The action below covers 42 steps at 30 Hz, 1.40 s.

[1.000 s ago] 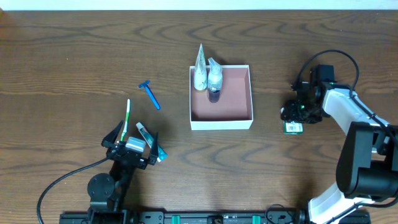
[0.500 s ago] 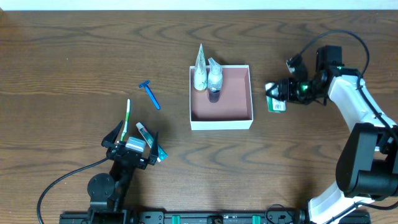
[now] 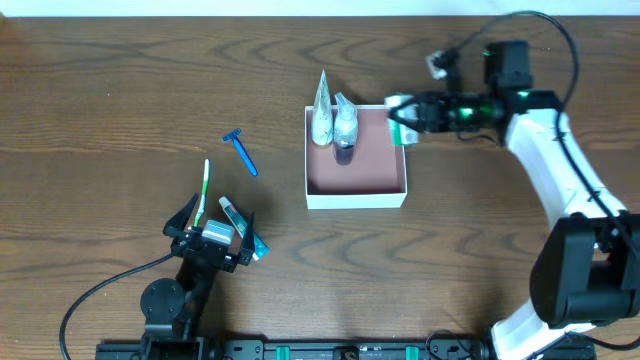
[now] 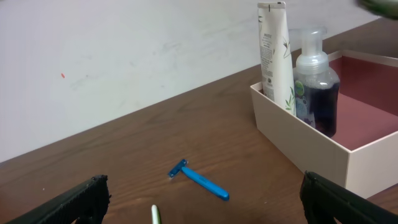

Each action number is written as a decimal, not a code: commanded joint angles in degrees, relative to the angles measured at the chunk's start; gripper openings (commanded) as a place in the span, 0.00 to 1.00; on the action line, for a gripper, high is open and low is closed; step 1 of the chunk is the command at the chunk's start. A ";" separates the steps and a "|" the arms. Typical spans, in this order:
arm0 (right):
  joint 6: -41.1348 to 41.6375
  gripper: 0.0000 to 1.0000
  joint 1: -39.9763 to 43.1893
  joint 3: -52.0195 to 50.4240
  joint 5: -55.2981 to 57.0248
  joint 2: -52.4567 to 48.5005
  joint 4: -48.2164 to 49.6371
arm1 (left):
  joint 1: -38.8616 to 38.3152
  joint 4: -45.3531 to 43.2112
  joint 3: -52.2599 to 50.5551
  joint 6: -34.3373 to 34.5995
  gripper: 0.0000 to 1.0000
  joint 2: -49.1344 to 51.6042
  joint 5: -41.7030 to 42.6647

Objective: Pack container
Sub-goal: 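Carry the soap bar with the right gripper and lower it into the box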

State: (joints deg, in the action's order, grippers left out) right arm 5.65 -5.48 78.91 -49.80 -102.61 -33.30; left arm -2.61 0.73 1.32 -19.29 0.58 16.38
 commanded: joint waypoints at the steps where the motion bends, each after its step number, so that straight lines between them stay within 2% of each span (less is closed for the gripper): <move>1: 7.96 0.45 -5.29 1.11 5.53 1.73 2.08 | 0.35 1.84 -1.09 0.52 0.98 -0.31 0.96; 5: 11.65 0.45 -9.79 1.11 15.37 1.73 2.25 | 0.35 1.84 -1.09 0.52 0.98 -0.31 0.96; 10: 13.25 0.44 -12.61 1.11 22.56 1.73 1.27 | 0.35 1.84 -1.09 0.52 0.98 -0.31 0.96; 18: 13.18 0.44 -12.92 1.11 23.76 1.73 1.07 | 0.35 1.84 -1.09 0.52 0.98 -0.31 0.96; 31: 9.94 0.45 -12.96 1.09 32.76 1.66 -2.97 | 0.35 1.84 -1.09 0.52 0.98 -0.31 0.96; 42: 9.97 0.44 -12.98 0.90 33.97 -0.96 -2.45 | 0.35 1.84 -1.09 0.52 0.98 -0.31 0.96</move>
State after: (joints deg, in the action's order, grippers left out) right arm 16.49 -17.98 79.00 -16.38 -102.61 -36.12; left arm -2.61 0.73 1.32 -19.27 0.58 16.38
